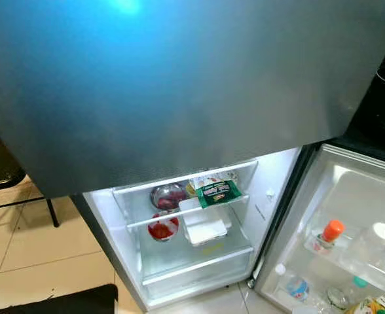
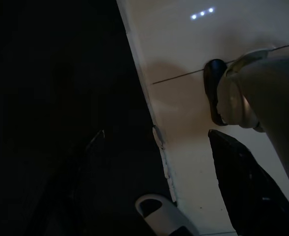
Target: Restocking fridge
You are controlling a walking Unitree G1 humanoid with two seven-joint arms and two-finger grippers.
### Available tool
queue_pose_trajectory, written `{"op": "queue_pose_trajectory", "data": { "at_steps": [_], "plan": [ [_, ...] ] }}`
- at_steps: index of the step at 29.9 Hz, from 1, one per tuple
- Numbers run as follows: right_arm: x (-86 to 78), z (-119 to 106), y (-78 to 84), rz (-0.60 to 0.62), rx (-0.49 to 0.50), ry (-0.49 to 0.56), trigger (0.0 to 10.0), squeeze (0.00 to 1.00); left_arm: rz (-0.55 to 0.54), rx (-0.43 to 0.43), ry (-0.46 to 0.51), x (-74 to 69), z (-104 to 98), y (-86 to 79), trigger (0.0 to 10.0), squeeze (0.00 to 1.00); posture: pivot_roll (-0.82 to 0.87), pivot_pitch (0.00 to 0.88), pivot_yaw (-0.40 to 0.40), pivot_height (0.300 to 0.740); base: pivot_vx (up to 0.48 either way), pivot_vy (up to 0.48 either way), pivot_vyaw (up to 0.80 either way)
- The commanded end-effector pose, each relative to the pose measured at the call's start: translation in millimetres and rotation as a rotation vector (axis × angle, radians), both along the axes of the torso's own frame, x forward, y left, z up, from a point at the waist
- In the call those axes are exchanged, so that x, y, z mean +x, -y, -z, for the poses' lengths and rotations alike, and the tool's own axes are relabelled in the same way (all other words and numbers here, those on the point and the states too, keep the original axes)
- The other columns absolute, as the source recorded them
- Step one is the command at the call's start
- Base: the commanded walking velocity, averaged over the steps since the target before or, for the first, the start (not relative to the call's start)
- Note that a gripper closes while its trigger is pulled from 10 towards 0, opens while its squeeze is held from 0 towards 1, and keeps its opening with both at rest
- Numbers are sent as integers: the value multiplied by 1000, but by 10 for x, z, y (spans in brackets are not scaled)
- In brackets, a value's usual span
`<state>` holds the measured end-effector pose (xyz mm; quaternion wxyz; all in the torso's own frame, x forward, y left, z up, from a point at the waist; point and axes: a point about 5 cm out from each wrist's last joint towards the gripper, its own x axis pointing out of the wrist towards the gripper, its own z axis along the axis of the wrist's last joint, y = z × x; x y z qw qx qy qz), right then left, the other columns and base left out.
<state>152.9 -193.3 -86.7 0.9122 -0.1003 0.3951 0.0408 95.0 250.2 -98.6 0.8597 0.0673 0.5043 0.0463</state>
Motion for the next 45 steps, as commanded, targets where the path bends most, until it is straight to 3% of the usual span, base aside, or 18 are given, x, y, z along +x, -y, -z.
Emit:
{"op": "queue_pose_trajectory", "data": {
  "at_steps": [1, 37, 45],
  "plan": [
    [-133, 73, -78, -28, 14, -61, 10000, 0, 1, 8, -28, -87, 11, -40, 10000, 0, -83, 93, 32, 740, -386, 0, 0],
    [-133, 76, -83, -32, 9, -64, 10000, 0, 3, 8, -29, -86, 11, -40, 10000, 0, -82, 93, 33, 740, -382, 0, 0],
    [-125, 73, -82, -32, 6, -61, 10000, 0, 2, 11, -23, -63, 5, -42, 10000, 0, -83, 90, 34, 740, 0, 0, 0]
  ]
}}
